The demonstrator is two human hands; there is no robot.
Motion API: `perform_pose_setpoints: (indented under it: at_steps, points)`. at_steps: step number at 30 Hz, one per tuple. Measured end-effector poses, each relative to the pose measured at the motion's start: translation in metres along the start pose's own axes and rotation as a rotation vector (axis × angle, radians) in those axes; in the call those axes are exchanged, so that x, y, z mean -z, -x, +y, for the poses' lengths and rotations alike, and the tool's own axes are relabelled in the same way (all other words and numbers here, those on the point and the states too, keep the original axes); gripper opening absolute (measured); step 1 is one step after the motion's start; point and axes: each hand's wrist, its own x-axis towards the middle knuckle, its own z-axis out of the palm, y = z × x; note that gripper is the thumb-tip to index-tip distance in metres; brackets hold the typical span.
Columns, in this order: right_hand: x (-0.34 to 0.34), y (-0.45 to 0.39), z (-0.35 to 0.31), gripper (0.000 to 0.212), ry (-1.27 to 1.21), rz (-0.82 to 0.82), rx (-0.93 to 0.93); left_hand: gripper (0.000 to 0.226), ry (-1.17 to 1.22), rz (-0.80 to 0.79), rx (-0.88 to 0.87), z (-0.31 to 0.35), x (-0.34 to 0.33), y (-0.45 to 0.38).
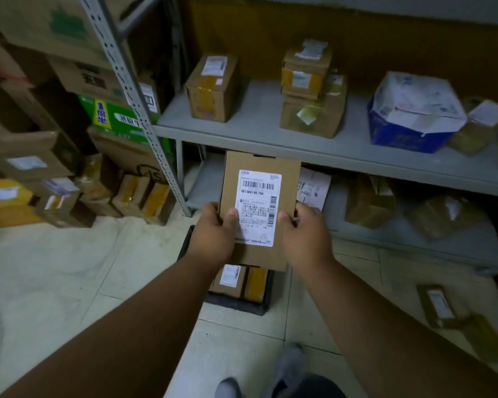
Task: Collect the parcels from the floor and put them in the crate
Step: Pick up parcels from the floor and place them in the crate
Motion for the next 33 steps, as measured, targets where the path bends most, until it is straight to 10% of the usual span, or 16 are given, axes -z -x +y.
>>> perform_pose_setpoints:
  at_steps: [5, 22, 33]
  points:
    - [-0.074, -0.049, 0.043, 0.025, 0.097, -0.042, -0.095, 0.052, -0.291, 0.076, 0.047, -0.058, -0.018, -0.079]
    - [-0.389, -0.133, 0.309, 0.020, 0.214, -0.272, -0.553, 0.033, -0.596, -0.229, 0.269, -0.406, -0.124, -0.285]
    - [-0.489, -0.110, 0.376, 0.073, 0.189, -0.401, -0.587, 0.027, -0.710, -0.471, 0.439, -0.510, -0.148, -0.307]
